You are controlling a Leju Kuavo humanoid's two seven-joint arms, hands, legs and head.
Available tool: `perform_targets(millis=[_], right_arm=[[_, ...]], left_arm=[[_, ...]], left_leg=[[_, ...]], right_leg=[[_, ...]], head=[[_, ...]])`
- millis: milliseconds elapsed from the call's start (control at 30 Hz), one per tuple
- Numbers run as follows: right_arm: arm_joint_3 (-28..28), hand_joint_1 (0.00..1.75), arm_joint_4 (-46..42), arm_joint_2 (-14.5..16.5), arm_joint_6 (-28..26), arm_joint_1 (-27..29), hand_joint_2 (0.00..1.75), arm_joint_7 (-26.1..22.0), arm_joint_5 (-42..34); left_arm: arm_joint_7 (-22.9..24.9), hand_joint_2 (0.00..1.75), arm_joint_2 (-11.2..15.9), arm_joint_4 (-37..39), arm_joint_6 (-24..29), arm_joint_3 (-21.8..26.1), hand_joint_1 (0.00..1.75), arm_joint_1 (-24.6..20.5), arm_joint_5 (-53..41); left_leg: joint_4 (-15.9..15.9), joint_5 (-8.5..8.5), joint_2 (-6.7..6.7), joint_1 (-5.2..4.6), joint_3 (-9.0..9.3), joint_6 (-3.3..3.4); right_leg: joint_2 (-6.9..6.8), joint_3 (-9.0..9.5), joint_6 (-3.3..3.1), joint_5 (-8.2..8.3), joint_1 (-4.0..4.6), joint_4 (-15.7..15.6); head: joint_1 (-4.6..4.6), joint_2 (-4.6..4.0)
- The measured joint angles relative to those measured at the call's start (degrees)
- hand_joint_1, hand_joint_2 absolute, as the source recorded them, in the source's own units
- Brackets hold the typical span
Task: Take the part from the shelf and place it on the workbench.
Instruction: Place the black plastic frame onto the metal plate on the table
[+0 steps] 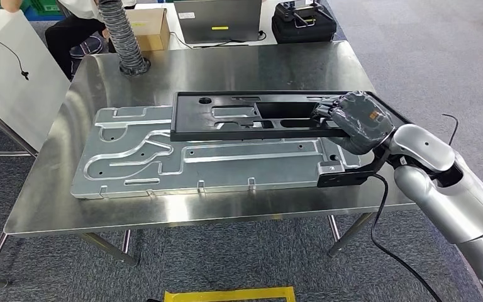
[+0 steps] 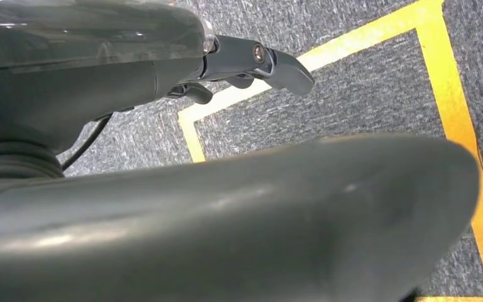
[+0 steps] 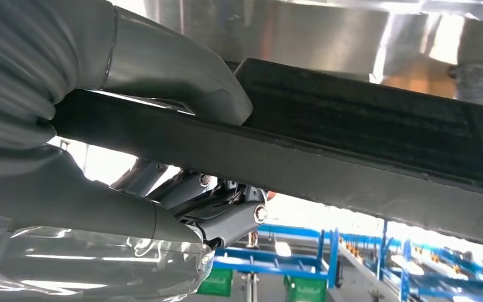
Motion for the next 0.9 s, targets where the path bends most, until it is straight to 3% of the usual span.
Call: perform_targets(millis=[33,67,133,167,233,333,400,467,500,533,567,633,667,733,800,867,900], right_arm=[[0.4,1.75,0.7,0.0,0.1,-0.3,1.75,0.0,0.2],[0.7,1.75,1.4,0.0,0.1,-0.7,1.75,0.0,0.4],[1.3,1.75,2.8,0.0,0.0,-1.3,1.75,0.1,0.6],[1.5,1.75,3.5,0.0,-0.1,-1.8,1.75,0.1,0.6],[2.0,1.75,4.8,0.1,-0.3,-2.7,1.75,0.1,0.6],[2.6,1.75,6.2,0.3,-0.5,-3.6,1.75,0.1,0.7],[3.0,1.75,7.0,0.5,-0.6,-4.3,1.75,0.0,0.7],[3.6,1.75,8.0,0.7,-0.7,-4.7,1.75,0.0,0.6],[3.9,1.75,8.4,0.8,-0.7,-4.8,1.75,0.0,0.5],[4.2,1.75,8.9,0.9,-0.7,-4.7,1.75,0.0,0.4],[4.4,1.75,9.3,0.9,-0.8,-4.7,1.75,0.0,0.2],[4.6,1.75,9.8,0.9,-0.9,-4.8,1.75,-0.1,0.0],[4.7,1.75,10.1,1.0,-0.9,-5.0,1.75,-0.2,-0.2],[5.1,1.75,10.5,1.0,-1.1,-5.3,1.75,-0.3,-0.4],[5.4,1.75,10.9,1.1,-1.2,-5.6,1.75,-0.5,-0.6],[5.6,0.87,11.2,1.2,-1.3,-5.9,0.87,-0.6,-0.8],[5.7,0.44,11.3,1.3,-1.3,-6.1,0.44,-0.7,-0.9]], left_arm=[[0.0,0.0,0.0,0.0,0.0,0.0,0.0,0.0,0.0],[0.0,0.0,0.0,0.0,0.0,0.0,0.0,0.1,0.0],[-0.1,0.0,0.0,0.0,-0.1,0.0,0.0,0.1,0.0],[-0.1,0.0,0.1,0.0,-0.1,0.0,0.0,0.0,0.1],[-0.1,0.0,0.1,0.0,-0.1,0.0,0.0,0.0,0.2],[0.0,0.0,0.1,0.0,0.0,0.0,0.0,0.1,0.3],[0.1,0.0,0.1,0.0,0.0,0.0,0.0,0.1,0.3],[0.2,0.0,0.1,0.0,0.0,0.0,0.0,0.2,0.3],[0.2,0.0,0.1,0.0,0.0,0.0,0.0,0.3,0.4],[0.1,0.0,0.1,0.0,-0.1,0.0,0.0,0.4,0.4],[-0.2,0.0,0.1,0.0,-0.2,0.0,0.0,0.5,0.4],[-0.8,0.0,0.1,0.0,-0.5,0.0,0.0,0.6,0.5],[-1.0,0.0,0.0,0.0,-0.6,0.0,0.0,0.5,0.5],[-1.1,0.0,0.0,0.0,-0.4,0.0,0.0,0.5,0.4],[-1.0,0.0,0.0,0.0,0.0,-0.1,0.0,0.5,0.0],[-1.2,0.87,0.0,0.0,0.4,-0.2,0.0,0.5,-0.3],[-1.4,1.31,0.0,0.0,0.4,-0.3,0.0,0.4,-0.4]], left_leg=[[0.7,0.64,0.0,0.01,-0.72,0.01],[-1.0,2.38,0.01,0.01,-0.27,0.1],[-8.7,6.7,0.0,-0.06,3.04,0.57],[-12.1,7.89,0.0,-0.15,4.65,0.86],[-15.4,8.12,-0.03,-0.31,6.15,1.47],[-16.1,8.05,-0.06,-0.13,6.88,2.44],[-16.3,8.01,-0.1,0.05,7.53,2.89],[-16.3,7.68,-0.11,0.02,7.9,3.09],[-16.3,7.45,-0.14,0.0,8.12,3.12],[-16.3,7.18,-0.2,0.0,8.41,3.11],[-16.3,6.85,-0.28,0.0,8.82,3.05],[-16.2,6.07,-0.46,0.0,9.78,2.81],[-16.2,5.73,-0.53,-0.04,10.11,2.61],[-16.2,5.28,-0.57,-0.1,10.26,2.07],[-16.1,5.06,-0.53,-0.2,10.36,1.49],[-14.5,4.19,-0.41,-0.26,9.84,1.0],[-12.1,3.11,-0.34,-0.23,8.68,0.78]], right_leg=[[0.01,0.15,0.0,-0.21,0.05,0.1],[0.02,0.4,0.07,-0.47,0.08,0.1],[0.02,1.08,0.36,-1.11,0.15,0.2],[0.03,1.33,0.63,-1.4,0.23,0.3],[0.05,1.56,1.28,-1.59,0.38,0.3],[0.03,1.5,2.23,-1.77,0.32,1.1],[-0.02,-0.67,2.71,-3.84,0.15,5.2],[-0.04,-5.13,3.15,-6.84,-0.02,12.8],[-0.04,-7.19,3.25,-7.57,-0.1,15.8],[-0.05,-8.43,3.26,-7.2,-0.16,16.9],[-0.05,-8.47,3.16,-5.52,-0.19,15.6],[-0.06,-5.94,2.84,-0.11,-0.16,7.9],[-0.08,-4.57,2.61,1.58,0.04,4.1],[-0.04,-3.37,1.93,2.66,0.46,0.6],[0.02,-3.13,1.19,2.57,0.52,0.2],[-0.01,-2.39,0.61,2.47,0.21,-0.3],[-0.04,-2.01,0.35,2.38,0.05,-0.5]], head=[[0.0,0.0],[0.0,0.0],[0.0,0.0],[0.0,0.0],[-0.01,0.0],[-0.01,0.0],[0.0,0.0],[0.0,0.0],[0.0,0.0],[0.0,0.0],[0.0,0.0],[0.0,0.0],[0.01,0.0],[-0.01,0.0],[-0.03,0.0],[-0.03,0.0],[-0.03,0.0]])
